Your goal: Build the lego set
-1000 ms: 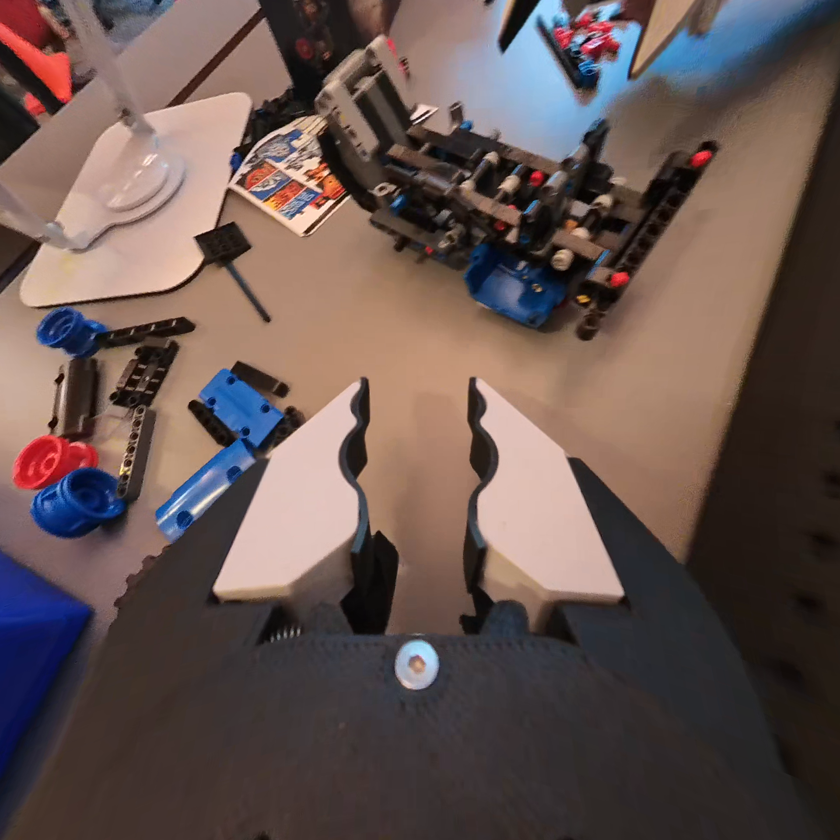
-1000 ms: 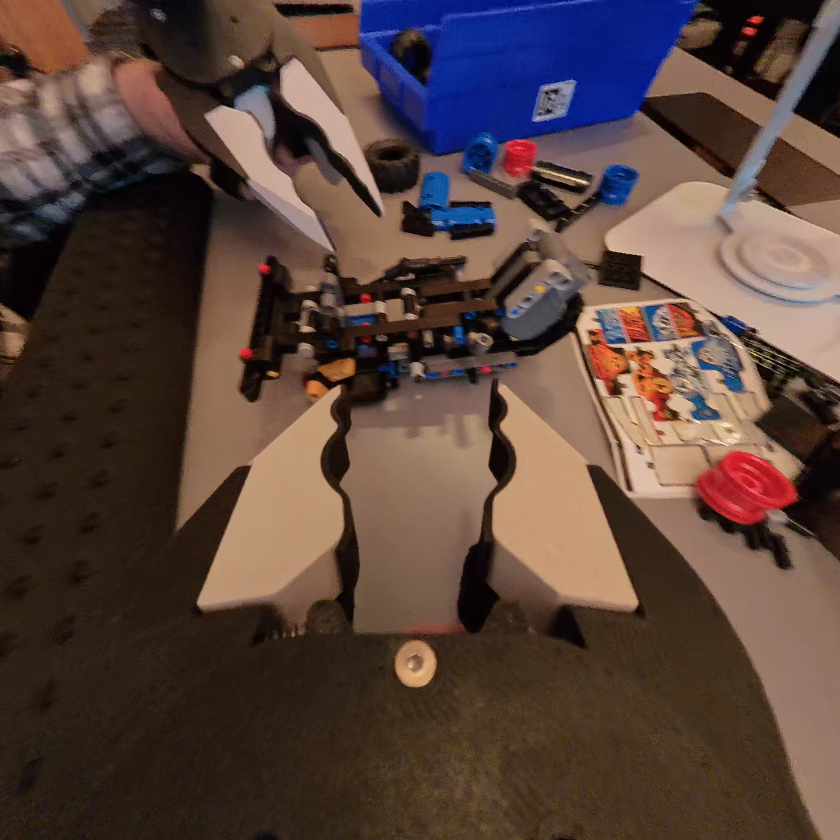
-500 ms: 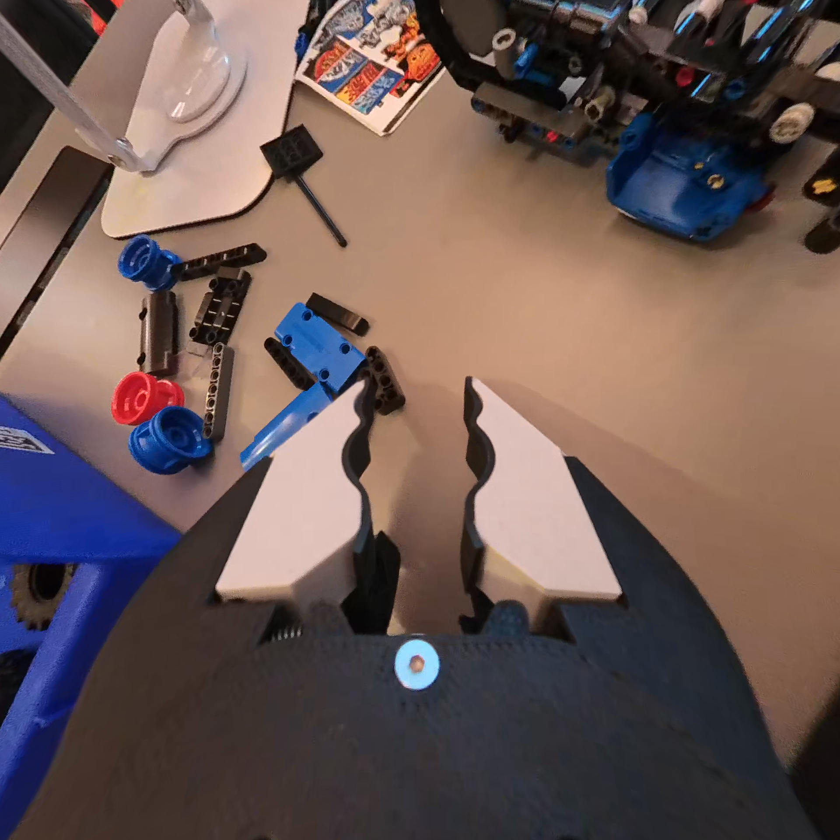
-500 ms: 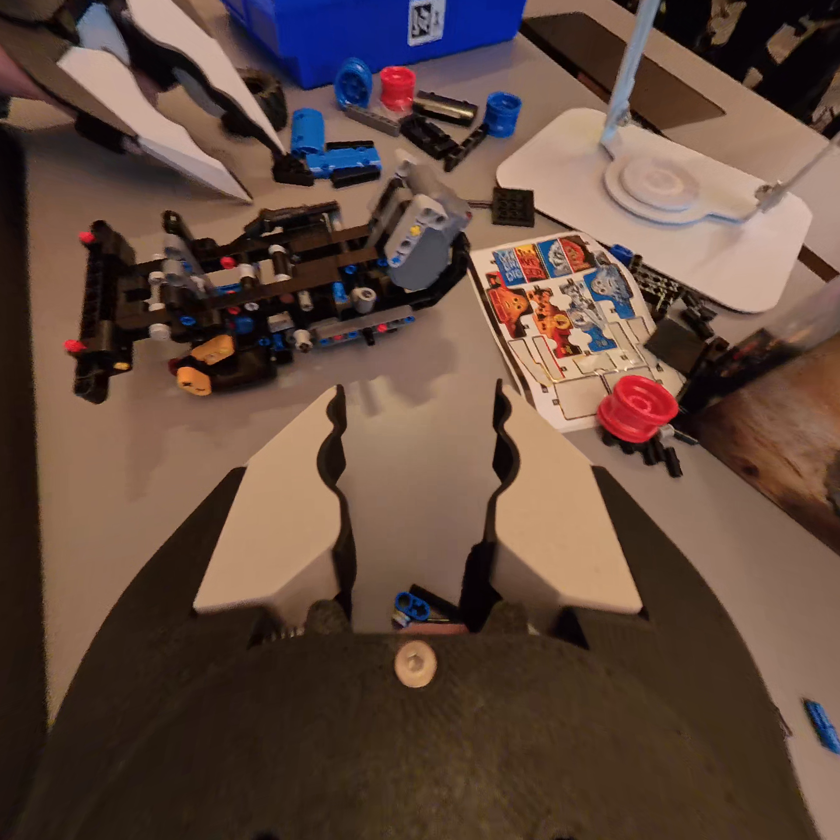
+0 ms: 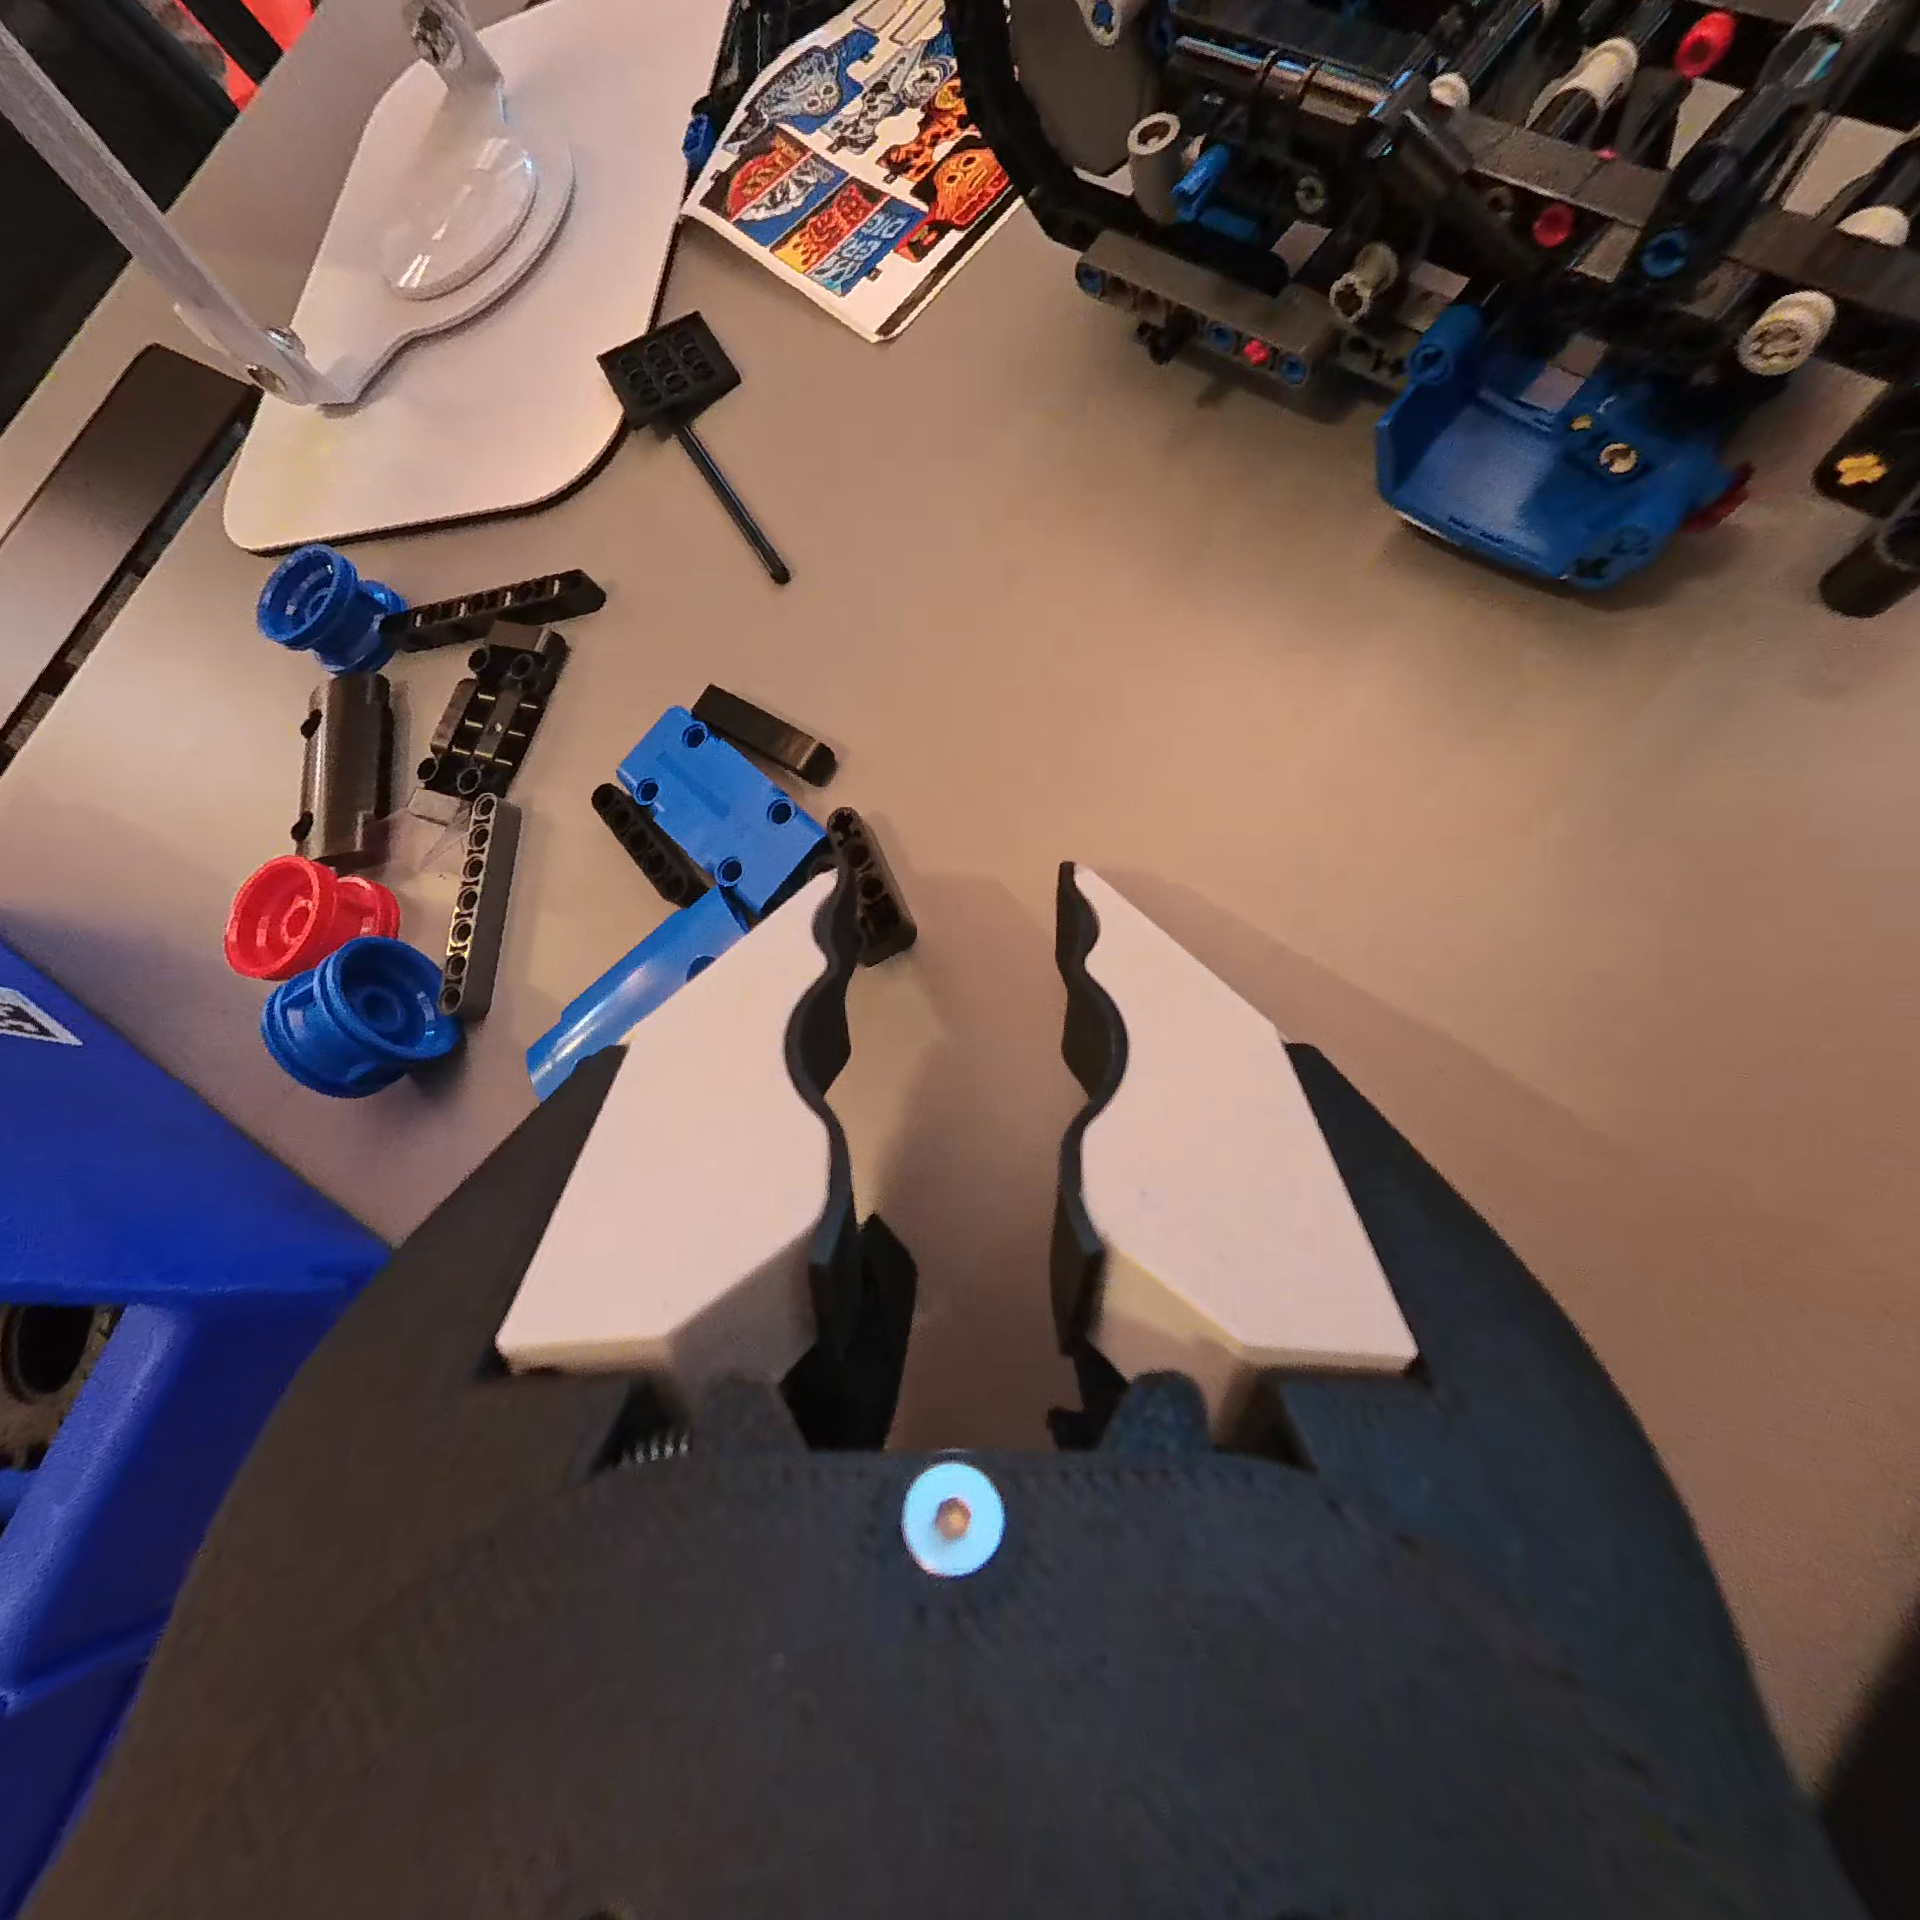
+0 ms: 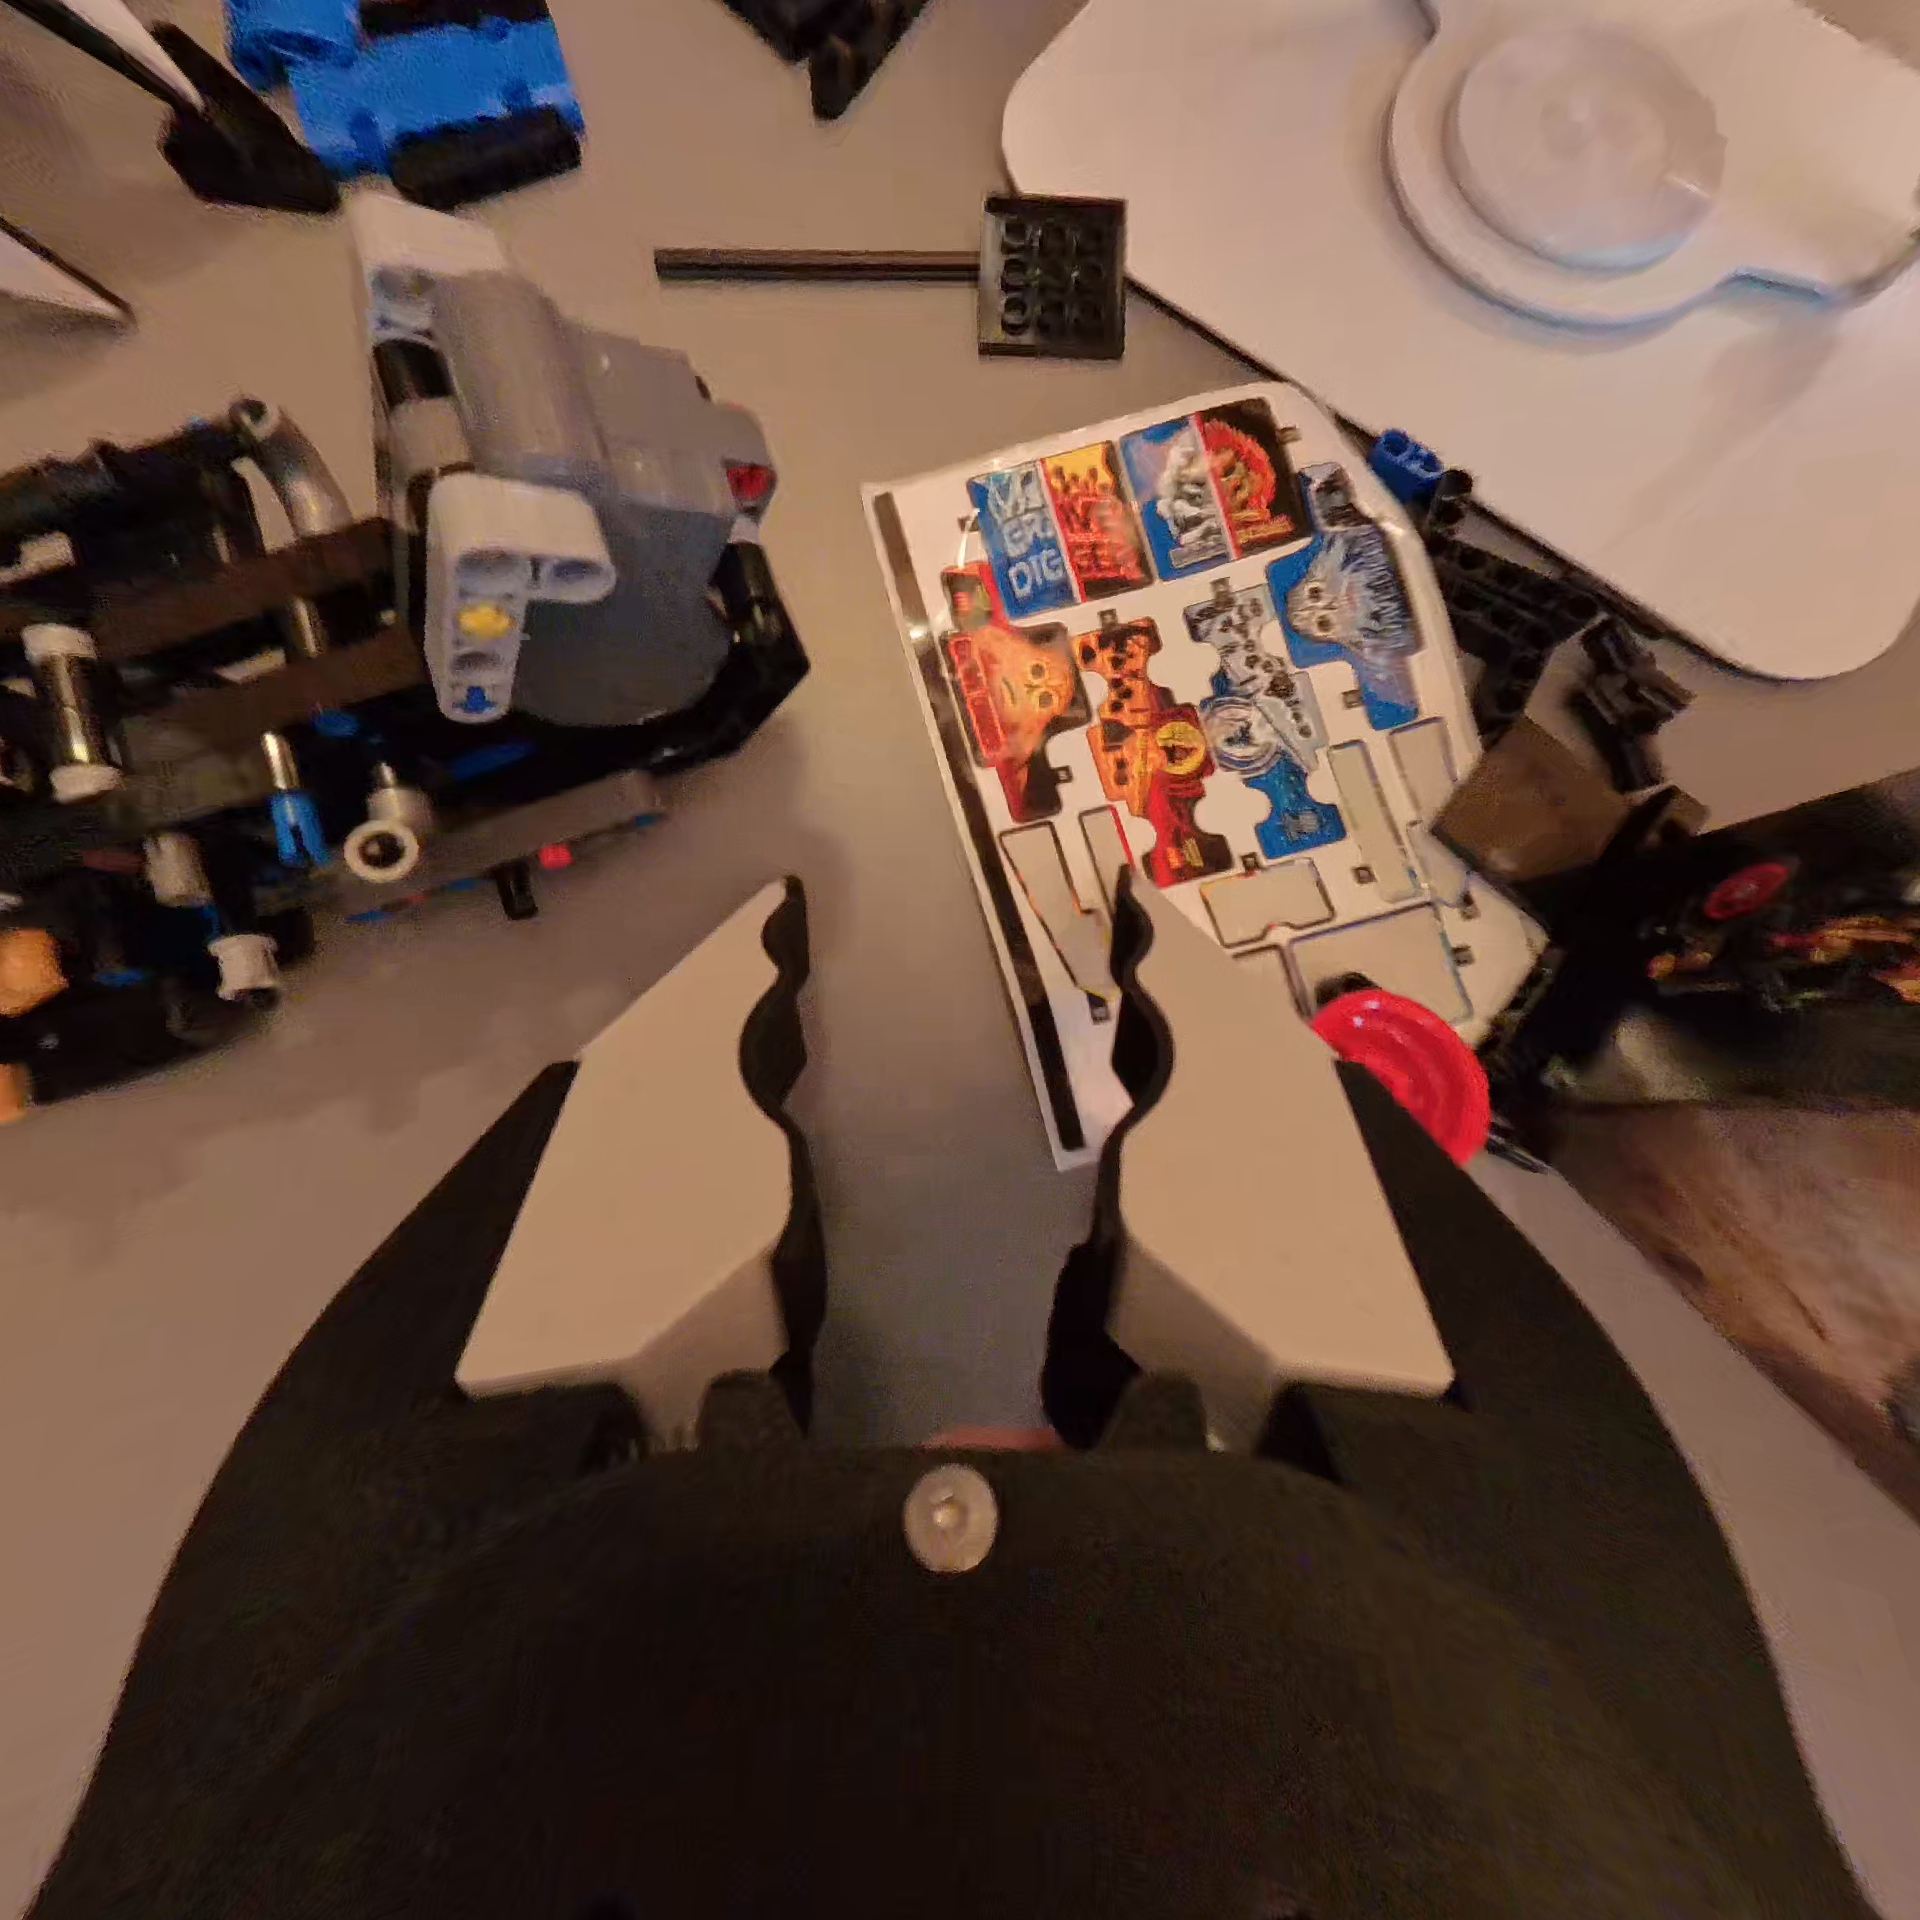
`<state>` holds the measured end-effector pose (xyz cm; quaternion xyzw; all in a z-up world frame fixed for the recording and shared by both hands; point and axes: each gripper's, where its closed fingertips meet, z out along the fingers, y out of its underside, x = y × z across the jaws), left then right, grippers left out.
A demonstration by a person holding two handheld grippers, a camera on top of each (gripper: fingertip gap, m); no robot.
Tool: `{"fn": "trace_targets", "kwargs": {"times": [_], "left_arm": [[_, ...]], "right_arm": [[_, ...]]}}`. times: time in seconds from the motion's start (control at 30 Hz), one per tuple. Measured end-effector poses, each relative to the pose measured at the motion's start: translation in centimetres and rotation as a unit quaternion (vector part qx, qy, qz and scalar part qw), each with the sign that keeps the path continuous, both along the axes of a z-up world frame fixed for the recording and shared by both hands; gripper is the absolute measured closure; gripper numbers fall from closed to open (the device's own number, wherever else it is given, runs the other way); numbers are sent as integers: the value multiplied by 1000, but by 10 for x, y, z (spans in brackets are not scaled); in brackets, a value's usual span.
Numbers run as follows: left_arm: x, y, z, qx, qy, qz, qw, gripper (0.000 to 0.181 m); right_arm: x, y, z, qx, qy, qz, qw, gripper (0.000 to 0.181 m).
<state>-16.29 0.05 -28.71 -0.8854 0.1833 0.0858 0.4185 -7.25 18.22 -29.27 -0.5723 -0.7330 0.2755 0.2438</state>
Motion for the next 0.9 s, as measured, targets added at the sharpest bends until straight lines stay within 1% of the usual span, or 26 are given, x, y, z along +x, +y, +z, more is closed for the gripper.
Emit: {"fn": "trace_targets", "kwargs": {"times": [0.03, 0.17, 0.2, 0.27, 0.3, 0.37, 0.43, 0.53, 0.6, 0.63, 0.7, 0.77, 0.9], "left_arm": [[0, 0, 0, 1, -2, 0, 1000, 145], [0, 0, 0, 2, -6, -2, 1000, 145], [0, 1, 0, 1, -4, -3, 1000, 145], [1, 3, 2, 1, 9, -7, 1000, 144], [3, 5, 5, 3, 15, -11, 1000, 144], [6, 12, 14, 4, 28, -21, 999, 144], [7, 27, 30, 9, 46, -35, 998, 145], [17, 68, 64, 26, 73, -79, 994, 147], [25, 104, 75, 30, 92, -117, 988, 149], [24, 124, 76, 27, 103, -126, 986, 149], [22, 162, 69, 11, 113, -144, 983, 152], [20, 199, 60, -1, 99, -154, 983, 156], [16, 256, 35, -25, 61, -159, 985, 160]], "right_arm": [[1, -2, -1, -18, -9, 1, 1000, 127], [10, -4, -1, -50, -27, 6, 998, 128], [14, -6, 0, -56, -31, 11, 998, 134], [21, -11, 1, -73, -41, 24, 996, 138], [25, -14, 1, -78, -48, 28, 995, 138], [34, -17, 2, -76, -59, 40, 995, 130], [41, -22, 6, -75, -52, 53, 994, 126], [49, -19, 15, -64, -30, 57, 996, 125], [50, -12, 25, -63, -2, 50, 997, 129], [50, -8, 29, -64, 8, 46, 997, 130], [50, -1, 35, -60, 28, 38, 997, 131], [50, 4, 39, -60, 43, 35, 997, 131], [50, 11, 43, -63, 57, 26, 996, 130]]}}
